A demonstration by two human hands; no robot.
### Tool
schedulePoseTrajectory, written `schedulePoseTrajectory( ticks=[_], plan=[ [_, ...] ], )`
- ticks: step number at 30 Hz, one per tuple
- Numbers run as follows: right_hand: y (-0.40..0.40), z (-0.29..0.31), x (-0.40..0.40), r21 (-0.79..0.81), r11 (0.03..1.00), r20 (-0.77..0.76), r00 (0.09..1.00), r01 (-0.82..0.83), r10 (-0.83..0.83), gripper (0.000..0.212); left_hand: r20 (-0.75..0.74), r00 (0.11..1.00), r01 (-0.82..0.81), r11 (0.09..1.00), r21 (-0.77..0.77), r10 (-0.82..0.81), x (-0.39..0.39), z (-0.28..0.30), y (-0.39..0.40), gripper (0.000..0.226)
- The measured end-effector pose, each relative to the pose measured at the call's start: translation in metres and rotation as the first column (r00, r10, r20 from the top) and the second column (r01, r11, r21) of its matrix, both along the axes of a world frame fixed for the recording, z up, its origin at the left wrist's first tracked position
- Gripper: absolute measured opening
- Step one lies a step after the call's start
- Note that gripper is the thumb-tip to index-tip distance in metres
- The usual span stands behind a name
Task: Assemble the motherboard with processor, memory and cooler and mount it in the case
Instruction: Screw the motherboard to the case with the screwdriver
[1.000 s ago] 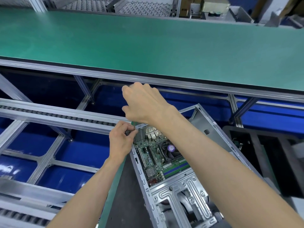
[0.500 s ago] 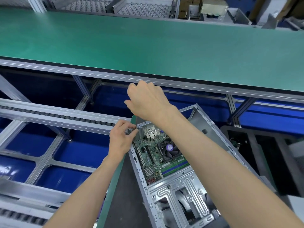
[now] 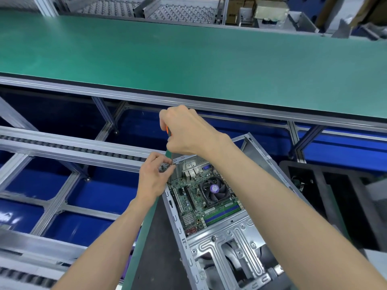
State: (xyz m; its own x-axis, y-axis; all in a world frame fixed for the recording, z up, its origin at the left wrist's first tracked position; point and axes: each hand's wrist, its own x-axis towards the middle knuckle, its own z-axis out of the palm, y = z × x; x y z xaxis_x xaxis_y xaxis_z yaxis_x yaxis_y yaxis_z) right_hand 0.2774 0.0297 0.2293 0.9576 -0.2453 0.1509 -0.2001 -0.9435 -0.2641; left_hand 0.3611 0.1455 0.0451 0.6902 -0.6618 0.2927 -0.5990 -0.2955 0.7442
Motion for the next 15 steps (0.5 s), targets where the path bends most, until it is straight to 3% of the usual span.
schedulePoseTrajectory(
  ticks=[4, 8, 12, 15],
  plan=[
    [0.002, -0.007, 0.003, -0.092, 0.991, 0.088, 0.993, 0.092, -0.084, 0.023, -0.005, 1.000, 0.003, 1.000, 0.004, -0.003, 0.001, -0.001, 0.000, 0.010],
    [-0.004, -0.005, 0.000, 0.034, 0.999, 0.075, 0.997, 0.027, -0.029, 0.022, -0.069, 0.998, 0.014, 1.000, 0.009, -0.013, 0.002, 0.001, 0.000, 0.008],
    [-0.015, 0.007, -0.011, 0.085, 0.992, 0.117, 0.987, 0.097, -0.107, 0.024, -0.202, 0.976, 0.074, 0.996, -0.045, -0.081, 0.003, 0.009, 0.007, 0.009],
    [-0.028, 0.018, -0.024, 0.100, 0.982, 0.138, 0.976, 0.158, -0.171, 0.024, -0.224, 0.974, 0.013, 0.997, -0.076, -0.030, 0.001, 0.011, 0.017, 0.018]
  ],
)
